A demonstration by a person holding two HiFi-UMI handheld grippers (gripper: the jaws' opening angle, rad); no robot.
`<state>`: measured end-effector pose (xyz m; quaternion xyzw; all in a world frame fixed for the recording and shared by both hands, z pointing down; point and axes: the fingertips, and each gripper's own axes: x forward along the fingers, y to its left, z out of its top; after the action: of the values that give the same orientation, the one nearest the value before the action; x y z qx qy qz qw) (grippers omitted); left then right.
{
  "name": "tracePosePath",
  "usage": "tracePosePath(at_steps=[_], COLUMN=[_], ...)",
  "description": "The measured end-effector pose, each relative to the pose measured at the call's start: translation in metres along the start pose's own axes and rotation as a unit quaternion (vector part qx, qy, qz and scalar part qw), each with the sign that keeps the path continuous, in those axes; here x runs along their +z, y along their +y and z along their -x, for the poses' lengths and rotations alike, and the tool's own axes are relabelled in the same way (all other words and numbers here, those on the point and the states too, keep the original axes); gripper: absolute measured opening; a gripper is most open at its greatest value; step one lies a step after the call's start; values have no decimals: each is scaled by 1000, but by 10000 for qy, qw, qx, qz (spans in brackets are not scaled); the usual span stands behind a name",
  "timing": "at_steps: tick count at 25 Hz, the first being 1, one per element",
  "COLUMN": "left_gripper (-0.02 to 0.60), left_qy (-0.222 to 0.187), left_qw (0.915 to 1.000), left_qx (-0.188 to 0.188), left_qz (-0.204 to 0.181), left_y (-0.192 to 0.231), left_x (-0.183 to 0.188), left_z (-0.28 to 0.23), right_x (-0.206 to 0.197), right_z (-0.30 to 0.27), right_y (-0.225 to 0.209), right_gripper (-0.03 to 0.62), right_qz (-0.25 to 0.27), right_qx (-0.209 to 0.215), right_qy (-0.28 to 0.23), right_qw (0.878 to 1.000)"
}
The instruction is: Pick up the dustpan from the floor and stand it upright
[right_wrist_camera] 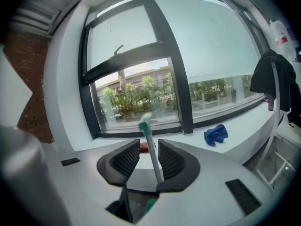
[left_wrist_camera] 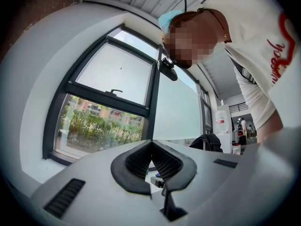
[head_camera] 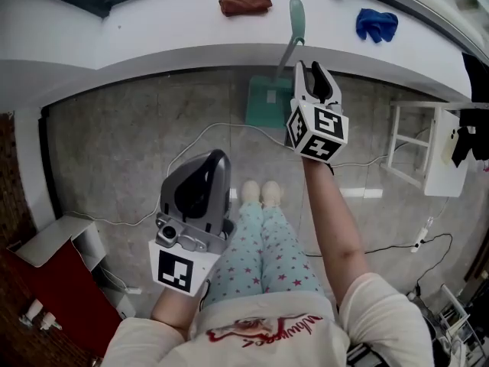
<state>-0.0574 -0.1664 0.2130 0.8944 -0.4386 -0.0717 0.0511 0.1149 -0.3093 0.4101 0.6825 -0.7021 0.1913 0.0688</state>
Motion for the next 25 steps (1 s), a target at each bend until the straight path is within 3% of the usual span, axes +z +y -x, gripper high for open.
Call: tracePosePath(at_steps=[4,8,15,21,25], left_gripper=[18,18,18,18,18], left_qy=[-136,-202,-181,-267,-335], left_qw=[9996,9986,9945,9910,9896], left_qx=[-239,-485,-1023,-1294,-1396], left_qz=[-62,18,95,231,129], left_y=[-17,-43,-98,-133,-161], left_x=[24,45,95,138,159], left_z=[-11,-18,-18,-1,14], right_x=[56,104,199,225,236], right_z=[59,129,249,316,354], right_y=[16,32,55,74,80], right_gripper=[132,63,40,26,26], right_qz=[92,284,496,702,811], right_qx=[245,495,1047,1768,1988], right_qy=[-454,-746,-1317,-1537,-1638], right_qw=[9986,9956,9845,9696,9628])
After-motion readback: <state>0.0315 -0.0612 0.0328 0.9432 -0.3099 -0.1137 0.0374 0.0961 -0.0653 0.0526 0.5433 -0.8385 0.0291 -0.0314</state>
